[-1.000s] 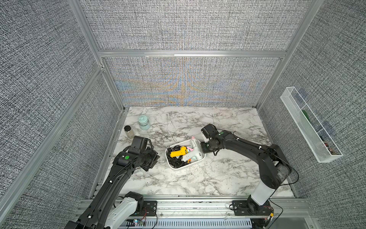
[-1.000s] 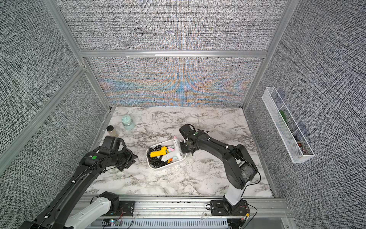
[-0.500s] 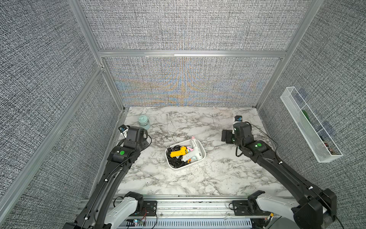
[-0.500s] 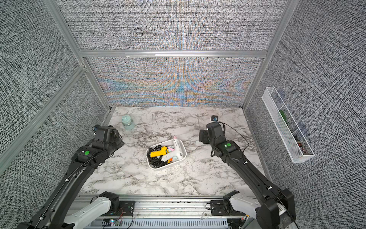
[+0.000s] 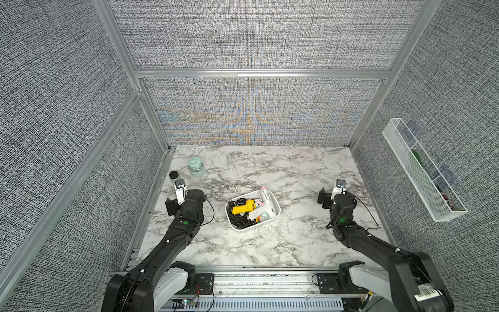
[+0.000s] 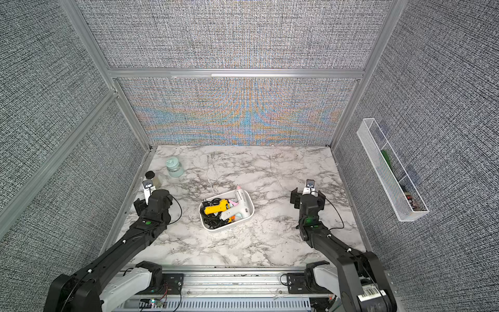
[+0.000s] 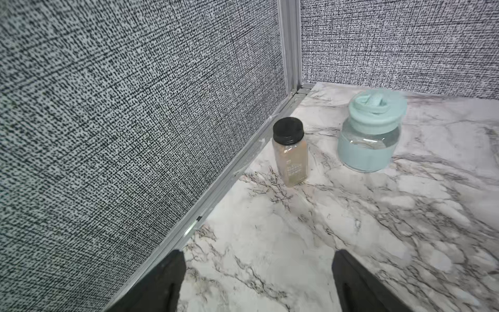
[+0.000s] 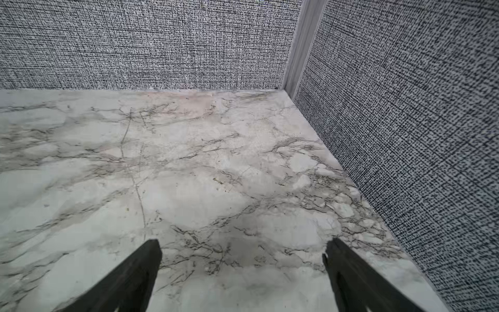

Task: Put the hot melt glue gun into the storage box
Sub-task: Reset both arms

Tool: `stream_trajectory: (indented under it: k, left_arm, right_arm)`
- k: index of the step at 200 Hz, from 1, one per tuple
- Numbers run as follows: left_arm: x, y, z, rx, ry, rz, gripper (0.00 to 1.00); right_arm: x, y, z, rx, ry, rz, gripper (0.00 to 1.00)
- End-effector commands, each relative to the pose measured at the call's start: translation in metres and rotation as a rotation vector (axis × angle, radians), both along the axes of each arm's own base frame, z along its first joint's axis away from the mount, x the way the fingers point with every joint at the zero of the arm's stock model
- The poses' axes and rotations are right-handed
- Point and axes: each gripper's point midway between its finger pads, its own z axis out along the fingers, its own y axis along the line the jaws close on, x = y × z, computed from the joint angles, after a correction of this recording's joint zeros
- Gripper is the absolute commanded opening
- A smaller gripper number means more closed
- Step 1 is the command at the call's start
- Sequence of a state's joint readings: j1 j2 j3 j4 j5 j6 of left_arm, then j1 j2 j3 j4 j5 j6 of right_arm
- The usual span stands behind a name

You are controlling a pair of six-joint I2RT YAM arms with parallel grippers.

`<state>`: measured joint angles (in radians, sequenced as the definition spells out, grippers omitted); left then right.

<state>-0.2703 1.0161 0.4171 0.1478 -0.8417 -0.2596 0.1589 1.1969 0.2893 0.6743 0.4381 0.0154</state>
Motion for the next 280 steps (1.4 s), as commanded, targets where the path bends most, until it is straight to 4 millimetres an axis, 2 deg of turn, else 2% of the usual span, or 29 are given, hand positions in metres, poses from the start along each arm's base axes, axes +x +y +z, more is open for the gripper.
stream_trajectory:
  k: [1,11,28,44,62,72,86,96,108,120,136,141,145,157,168,280]
  left_arm:
    - [0.011,0.009,0.026,-0.044,-0.235,0.029,0.90]
    - [0.013,0.016,0.019,-0.059,-0.236,0.038,0.90]
    - [0.023,0.021,0.007,-0.064,-0.218,0.022,0.90]
    - [0.032,0.024,-0.004,-0.042,-0.174,0.026,0.90]
    - [0.042,0.021,-0.010,-0.003,-0.151,-0.010,0.90]
    - [0.047,0.022,-0.014,0.015,-0.139,-0.014,0.90]
    - [0.058,0.018,-0.022,0.011,-0.140,-0.067,0.90]
    - [0.065,0.019,-0.025,0.021,-0.173,-0.077,0.91]
    - [0.074,0.006,-0.036,0.019,-0.109,-0.166,0.90]
    - [0.076,0.006,-0.039,-0.020,-0.076,-0.186,0.90]
    - [0.084,0.005,-0.049,-0.039,-0.082,-0.227,0.92]
    - [0.089,0.006,-0.049,-0.030,-0.103,-0.224,0.96]
    - [0.089,0.006,-0.051,-0.036,-0.105,-0.231,0.99]
    - [0.086,0.007,-0.059,-0.070,-0.038,-0.228,0.99]
    - [0.088,0.008,-0.053,-0.078,-0.054,-0.232,0.99]
    - [0.086,0.009,-0.054,-0.075,-0.049,-0.231,0.99]
  right_arm:
    - [0.016,0.003,0.031,-0.019,-0.183,0.038,0.99]
    - [0.019,0.001,0.023,0.001,-0.176,0.045,0.99]
    - [0.021,0.008,0.009,0.008,-0.175,0.102,0.99]
    - [0.024,0.011,0.005,0.010,-0.190,0.120,0.99]
    - [0.023,0.002,-0.007,0.064,-0.171,0.125,0.99]
    - [0.019,0.001,-0.001,0.061,-0.226,0.130,0.99]
    - [0.025,0.005,-0.009,0.067,-0.157,0.148,0.99]
    - [0.023,0.005,-0.003,0.060,-0.201,0.154,0.99]
    - [0.026,0.005,-0.008,0.069,-0.162,0.155,0.99]
    - [0.025,0.005,-0.005,0.068,-0.182,0.160,0.99]
    - [0.026,0.005,-0.006,0.069,-0.176,0.161,0.99]
    - [0.026,0.005,-0.007,0.069,-0.166,0.159,0.99]
    - [0.026,0.005,-0.008,0.069,-0.166,0.160,0.99]
    - [0.026,0.005,-0.007,0.069,-0.167,0.159,0.99]
    - [0.026,0.005,-0.006,0.068,-0.175,0.159,0.99]
    - [0.026,0.005,-0.007,0.068,-0.170,0.159,0.99]
